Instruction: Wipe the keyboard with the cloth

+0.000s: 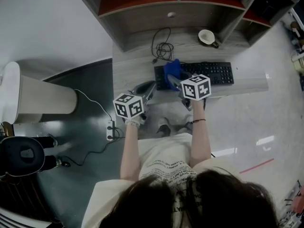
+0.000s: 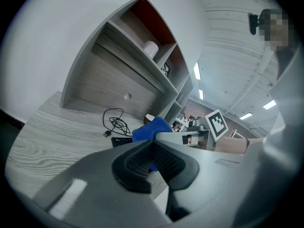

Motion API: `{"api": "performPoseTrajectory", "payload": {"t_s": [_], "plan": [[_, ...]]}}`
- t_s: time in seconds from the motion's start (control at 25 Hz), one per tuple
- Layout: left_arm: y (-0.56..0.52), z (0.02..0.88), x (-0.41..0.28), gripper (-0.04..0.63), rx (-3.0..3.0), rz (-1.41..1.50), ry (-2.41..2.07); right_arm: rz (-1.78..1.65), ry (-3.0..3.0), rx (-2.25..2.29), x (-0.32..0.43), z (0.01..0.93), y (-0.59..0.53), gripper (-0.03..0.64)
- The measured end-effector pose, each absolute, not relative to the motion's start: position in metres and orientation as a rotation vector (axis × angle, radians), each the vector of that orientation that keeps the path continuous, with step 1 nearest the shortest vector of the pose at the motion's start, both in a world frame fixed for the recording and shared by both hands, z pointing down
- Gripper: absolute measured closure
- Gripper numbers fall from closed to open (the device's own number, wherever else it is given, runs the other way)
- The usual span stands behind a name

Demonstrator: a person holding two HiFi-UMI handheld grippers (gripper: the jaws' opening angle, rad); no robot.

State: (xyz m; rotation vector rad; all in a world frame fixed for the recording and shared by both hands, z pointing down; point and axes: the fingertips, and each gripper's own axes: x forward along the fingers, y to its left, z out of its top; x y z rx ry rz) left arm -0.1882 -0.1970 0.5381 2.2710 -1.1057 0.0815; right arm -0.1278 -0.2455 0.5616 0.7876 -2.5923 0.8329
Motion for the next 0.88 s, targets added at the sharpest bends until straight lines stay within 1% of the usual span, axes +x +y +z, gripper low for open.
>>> {"api": "performPoseTrajectory", "payload": {"t_s": [0.88], "plan": [[-0.185, 0.544, -0.218, 0.591, 2.254, 0.086, -1.128, 0.828, -2.605, 0.737, -0.166, 0.566, -0.236, 0.558]]}}
